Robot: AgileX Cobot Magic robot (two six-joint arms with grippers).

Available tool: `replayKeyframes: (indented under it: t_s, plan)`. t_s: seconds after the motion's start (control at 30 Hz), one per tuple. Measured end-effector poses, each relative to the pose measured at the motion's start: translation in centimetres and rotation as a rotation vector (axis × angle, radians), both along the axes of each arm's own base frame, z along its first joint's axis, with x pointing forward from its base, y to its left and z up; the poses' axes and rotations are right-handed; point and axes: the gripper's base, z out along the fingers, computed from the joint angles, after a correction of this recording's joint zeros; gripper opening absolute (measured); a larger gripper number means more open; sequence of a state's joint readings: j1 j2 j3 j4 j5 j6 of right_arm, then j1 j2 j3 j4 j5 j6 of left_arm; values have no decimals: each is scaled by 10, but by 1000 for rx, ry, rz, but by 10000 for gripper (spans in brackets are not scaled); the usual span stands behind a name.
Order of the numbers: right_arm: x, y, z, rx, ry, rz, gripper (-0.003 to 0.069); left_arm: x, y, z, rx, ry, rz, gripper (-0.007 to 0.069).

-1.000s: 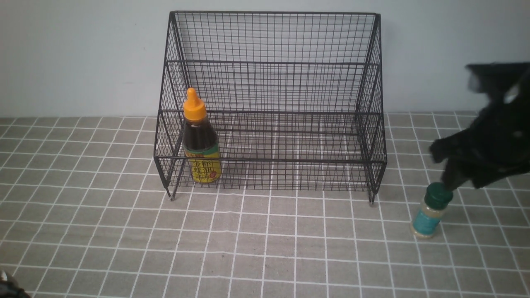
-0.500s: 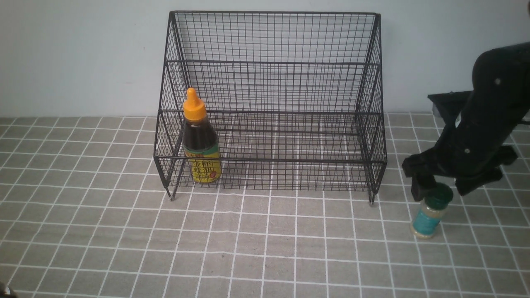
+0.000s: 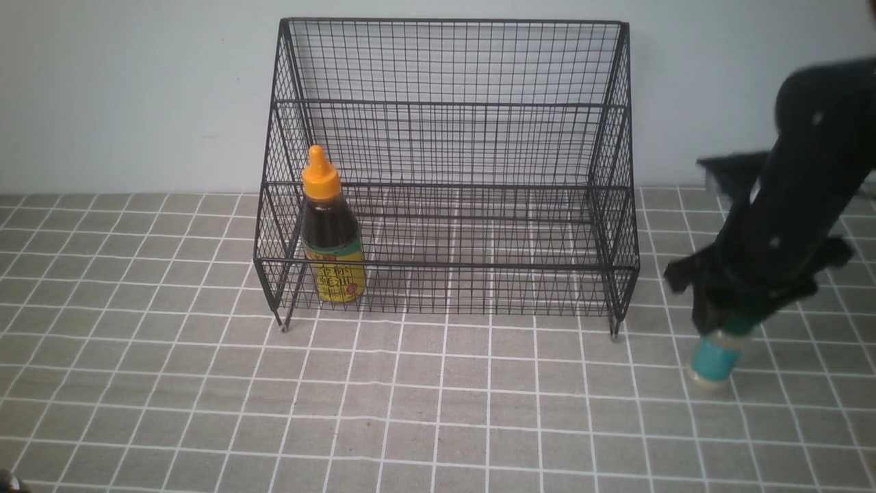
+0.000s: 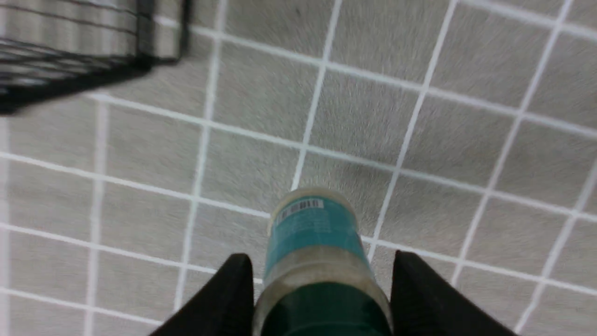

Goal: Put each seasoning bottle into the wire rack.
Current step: Use the right arm to put the condiment bottle back on the shelf

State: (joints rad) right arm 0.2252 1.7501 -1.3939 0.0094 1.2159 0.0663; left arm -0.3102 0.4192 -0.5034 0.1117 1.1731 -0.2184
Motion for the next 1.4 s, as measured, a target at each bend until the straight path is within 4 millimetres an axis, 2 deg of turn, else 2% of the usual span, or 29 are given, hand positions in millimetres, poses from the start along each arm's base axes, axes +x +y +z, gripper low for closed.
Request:
replayKeyframes:
  t_s: [0.1,0.13,0.17,0.23,0.37,0.47,0.53,0.6,0.7,0.83,0.87,1.07,1.17,1.4]
  plan:
    - [-9,4,50,40,-140,13,349,0,0,0,-1,-2,0,-7]
    - [-9,5,54,47,-154,15,349,0,0,0,-1,-3,0,-7]
    - [-17,9,78,80,-218,27,349,1,0,0,-2,-8,-1,-7]
    - [-28,22,106,119,-292,69,349,2,-1,1,-7,-23,-3,-7]
    - [-33,46,125,150,-339,144,349,2,-1,1,-8,-28,-3,-7]
    - [-29,67,128,160,-351,195,349,2,-1,2,-9,-29,-3,-7]
    - [-14,84,119,139,-343,228,349,2,-1,1,-9,-30,-4,-7]
    - [-4,93,112,121,-341,242,349,2,-1,1,-8,-28,-4,-7]
    - [15,106,90,94,-305,253,349,2,-1,1,-8,-28,-4,-7]
    - [35,116,58,61,-246,257,349,2,-1,1,-8,-26,-3,-7]
    - [42,119,44,41,-218,258,349,2,-1,1,-8,-26,-3,-7]
    - [52,123,13,10,-156,262,349,2,-1,1,-8,-26,-3,-7]
    - [55,125,6,5,-142,262,367,2,-1,1,-7,-25,-3,-7]
    - [57,126,3,4,-144,262,503,2,-1,1,-7,-25,-3,-7]
